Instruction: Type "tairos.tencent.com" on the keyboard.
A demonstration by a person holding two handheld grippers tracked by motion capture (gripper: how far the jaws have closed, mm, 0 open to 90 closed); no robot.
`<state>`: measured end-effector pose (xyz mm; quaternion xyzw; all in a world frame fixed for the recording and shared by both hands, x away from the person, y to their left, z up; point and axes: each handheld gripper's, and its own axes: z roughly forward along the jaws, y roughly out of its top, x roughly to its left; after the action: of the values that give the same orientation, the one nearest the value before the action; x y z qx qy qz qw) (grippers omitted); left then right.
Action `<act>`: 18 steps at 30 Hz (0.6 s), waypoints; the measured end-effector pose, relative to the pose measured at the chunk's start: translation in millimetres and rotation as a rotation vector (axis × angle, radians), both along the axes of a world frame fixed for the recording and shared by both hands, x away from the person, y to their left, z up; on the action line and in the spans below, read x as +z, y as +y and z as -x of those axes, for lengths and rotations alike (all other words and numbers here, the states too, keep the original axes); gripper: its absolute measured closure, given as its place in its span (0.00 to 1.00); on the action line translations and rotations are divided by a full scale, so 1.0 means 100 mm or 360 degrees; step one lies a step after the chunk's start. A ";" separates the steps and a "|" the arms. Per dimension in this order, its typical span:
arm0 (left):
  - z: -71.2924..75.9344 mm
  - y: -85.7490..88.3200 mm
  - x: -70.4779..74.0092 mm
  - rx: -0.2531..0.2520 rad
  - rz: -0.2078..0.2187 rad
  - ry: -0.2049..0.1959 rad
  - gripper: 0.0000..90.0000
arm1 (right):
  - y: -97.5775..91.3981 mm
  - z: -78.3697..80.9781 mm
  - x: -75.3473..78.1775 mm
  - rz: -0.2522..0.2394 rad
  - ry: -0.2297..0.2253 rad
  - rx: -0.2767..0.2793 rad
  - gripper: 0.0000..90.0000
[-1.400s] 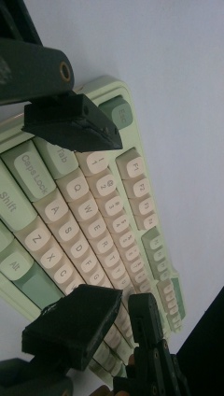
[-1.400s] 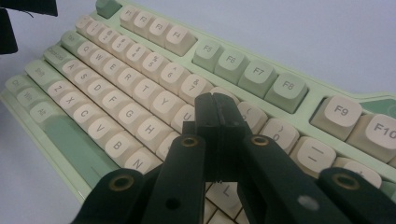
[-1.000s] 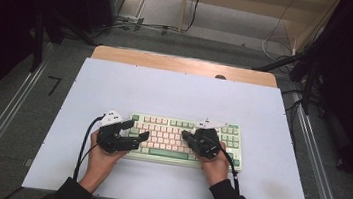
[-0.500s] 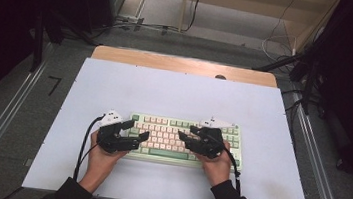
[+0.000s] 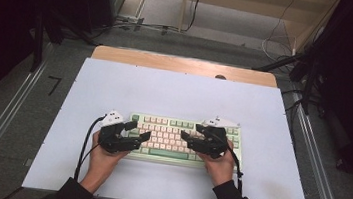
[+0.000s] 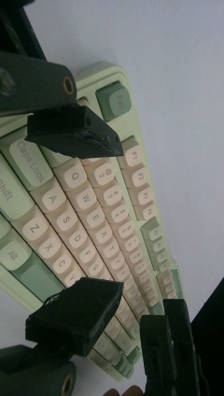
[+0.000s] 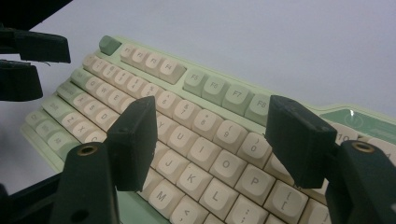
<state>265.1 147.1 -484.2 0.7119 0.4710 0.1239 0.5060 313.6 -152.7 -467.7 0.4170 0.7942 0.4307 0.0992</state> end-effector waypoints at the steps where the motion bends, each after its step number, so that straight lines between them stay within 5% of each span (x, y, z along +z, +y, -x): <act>1: 0.00 0.00 0.00 0.0000 0.0000 0.0000 0.35 | 0.00 0.00 0.00 -0.0001 -0.0004 -0.0002 0.36; 8: -0.01 -0.04 0.01 -0.0045 0.0016 0.0008 0.48 | -0.02 0.00 0.01 -0.0004 -0.0002 -0.0006 0.36; 12: -0.04 -0.07 0.00 -0.0107 0.0043 0.0030 0.69 | -0.04 0.00 0.02 -0.0002 0.0001 -0.0019 0.36; 18: -0.11 -0.17 0.02 -0.0185 -0.0002 0.0043 0.98 | -0.06 0.00 0.02 -0.0004 -0.0006 -0.0018 0.36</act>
<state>276.5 130.4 -482.1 0.7399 0.4356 0.0849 0.5055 314.0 -158.6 -466.1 0.4207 0.7912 0.4318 0.1026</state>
